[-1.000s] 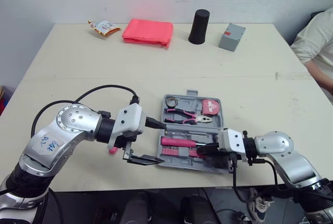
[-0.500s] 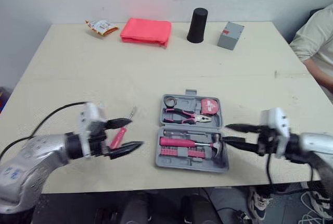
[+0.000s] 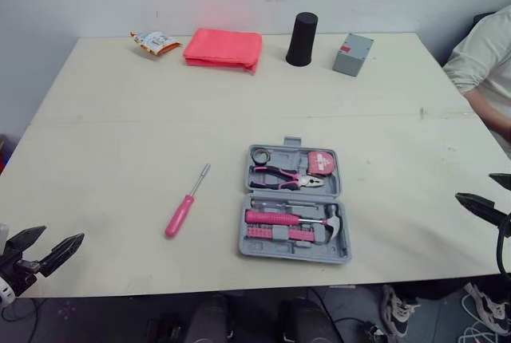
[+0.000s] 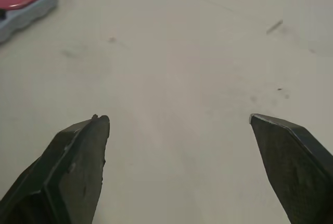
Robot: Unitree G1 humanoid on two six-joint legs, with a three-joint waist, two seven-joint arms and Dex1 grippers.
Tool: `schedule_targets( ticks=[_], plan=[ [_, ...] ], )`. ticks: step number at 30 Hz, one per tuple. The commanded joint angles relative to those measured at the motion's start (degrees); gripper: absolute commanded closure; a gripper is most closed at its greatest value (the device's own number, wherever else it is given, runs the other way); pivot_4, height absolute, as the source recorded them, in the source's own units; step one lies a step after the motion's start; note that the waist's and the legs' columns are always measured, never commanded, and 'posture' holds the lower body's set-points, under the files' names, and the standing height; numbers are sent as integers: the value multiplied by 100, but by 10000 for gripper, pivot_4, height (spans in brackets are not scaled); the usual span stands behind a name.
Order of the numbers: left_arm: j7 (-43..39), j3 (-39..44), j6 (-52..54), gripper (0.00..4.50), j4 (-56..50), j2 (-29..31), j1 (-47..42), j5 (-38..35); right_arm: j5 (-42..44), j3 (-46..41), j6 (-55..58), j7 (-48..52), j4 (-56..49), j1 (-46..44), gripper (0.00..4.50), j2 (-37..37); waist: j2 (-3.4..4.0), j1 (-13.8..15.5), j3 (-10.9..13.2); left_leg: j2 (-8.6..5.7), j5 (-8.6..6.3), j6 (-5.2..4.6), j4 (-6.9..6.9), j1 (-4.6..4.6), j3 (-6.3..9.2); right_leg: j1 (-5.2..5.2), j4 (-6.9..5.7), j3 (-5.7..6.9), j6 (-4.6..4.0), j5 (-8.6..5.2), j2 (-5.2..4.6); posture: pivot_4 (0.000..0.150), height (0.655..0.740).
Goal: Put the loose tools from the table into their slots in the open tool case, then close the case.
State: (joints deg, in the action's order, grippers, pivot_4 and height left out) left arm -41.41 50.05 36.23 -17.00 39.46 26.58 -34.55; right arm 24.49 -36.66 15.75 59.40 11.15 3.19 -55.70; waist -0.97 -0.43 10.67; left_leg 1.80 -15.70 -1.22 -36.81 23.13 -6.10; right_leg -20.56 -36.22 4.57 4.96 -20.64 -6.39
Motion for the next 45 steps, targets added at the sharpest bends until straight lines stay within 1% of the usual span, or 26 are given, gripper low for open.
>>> schedule_targets(
  ticks=[1, 4, 6, 9, 11, 14, 16, 19, 23, 29, 32, 36, 38, 39, 42, 45],
  plan=[
    [48, -115, -105, 0, -270, 142, -228, -18, -16, 164, -260, 75, 13, -298, 238, -82, 2, 17, 1, 0, 0, 1, 5, 0, 2, -1, 1, 0, 1, 1, -3, 1500, 7361],
    [41, -508, -24, 0, -856, 206, -232, -7, 305, 426, 88, 44, -553, -643, 238, 62, 5, 3, 0, -2, 3, 2, 25, 1, -1, -6, 7, 0, 5, 3, -4, 1500, 7361],
    [327, -724, 253, 0, -1277, 113, -348, -182, 465, 606, 304, -38, -983, -763, 238, 183, 6, -3, 0, -5, 27, 21, 39, 1, -2, -6, 15, 0, 9, 5, -5, 1500, 7361],
    [831, -1200, 722, 0, -2041, -79, -548, -472, 825, 926, 758, -86, -1872, -864, 238, 296, 6, -16, 0, -6, 43, 4, 57, -1, -3, -6, 17, 2, 10, 5, -5, 1500, 7361],
    [1172, -1660, 1076, 0, -2435, -145, -660, -519, 1317, 1192, 1215, -137, -2609, -1043, 238, 357, 6, -22, 0, -7, 46, 2, 60, -1, -4, -6, 15, 5, 13, 6, -3, 1500, 7361],
    [1579, -2188, 1441, 0, -2570, -270, -884, -516, 2097, 1651, 1857, -274, -3498, -1496, 238, 474, 6, -38, 0, -7, 51, -5, 60, -2, -4, -6, 12, 4, 17, 8, 0, 1500, 7361],
    [1836, -2568, 1582, 0, -2497, -330, -1055, -335, 2506, 2022, 2184, -263, -3924, -1872, 238, 498, 5, -24, 0, -8, 51, -16, 60, -5, -2, -5, 7, 4, 19, 10, 1, 1500, 7361],
    [1955, -3018, 1570, 0, -2491, -287, -1135, -44, 2739, 2349, 2413, -233, -4170, -2220, 238, 471, 4, 15, 0, -9, 51, -16, 60, -5, 1, -6, 5, 6, 18, 9, 2, 1500, 7361],
    [2339, -3592, 1621, 0, -2284, -386, -1441, 380, 2663, 2819, 2400, -108, -4184, -2703, 238, 543, 1, 53, 1, -16, 55, -9, 56, 0, 1, -5, 14, 5, 20, 11, -3, 1500, 7361],
    [2598, -3880, 1581, 0, -2122, -510, -1654, 765, 2501, 3104, 2315, -57, -4131, -2860, 238, 622, -1, 36, 0, -15, 56, -7, 56, 0, 1, -3, 17, 5, 23, 12, -3, 1500, 7361],
    [2617, -3848, 1628, 8244, -2164, -587, -1616, 775, 2435, 3154, 2290, -46, -4138, -2850, 0, 654, -1, 35, 0, -14, 58, -10, 56, 0, 0, -4, 15, 5, 23, 12, -3, 1500, 7361],
    [2512, -3890, 1519, 26818, -2167, -550, -1497, 903, 2372, 3165, 2291, -47, -4128, -2850, 0, 687, -1, 35, 0, -14, 58, -10, 56, 0, 1, -4, 15, 5, 23, 13, -3, 1500, 7361],
    [2481, -3775, 1430, 36190, -2108, -528, -1512, 942, 2321, 3154, 2300, 2, -4092, -2872, 0, 629, -1, 35, 0, -15, 57, -10, 56, 0, 0, -4, 17, 5, 23, 12, -3, 1500, 7361],
    [2457, -3666, 1393, 39644, -2067, -536, -1556, 918, 2319, 3131, 2321, 36, -4064, -2889, 0, 595, -1, 35, 0, -15, 57, -10, 56, 0, 0, -4, 17, 5, 23, 12, -3, 1500, 7361],
    [2214, -3375, 1245, 39489, -1977, -345, -1749, 872, 2279, 3086, 2344, 151, -3971, -2894, 0, 502, -1, 33, 0, -14, 56, -12, 56, 0, 0, -4, 17, 6, 23, 12, -3, 1500, 7361],
    [1664, -3223, 1159, 39489, -2002, 202, -2076, 755, 2179, 3098, 2306, 341, -3919, -2787, 0, 361, -2, 43, 1, -13, 57, -11, 58, 2, 2, -8, 16, 9, 21, 11, -2, 1500, 7361]
  ],
)
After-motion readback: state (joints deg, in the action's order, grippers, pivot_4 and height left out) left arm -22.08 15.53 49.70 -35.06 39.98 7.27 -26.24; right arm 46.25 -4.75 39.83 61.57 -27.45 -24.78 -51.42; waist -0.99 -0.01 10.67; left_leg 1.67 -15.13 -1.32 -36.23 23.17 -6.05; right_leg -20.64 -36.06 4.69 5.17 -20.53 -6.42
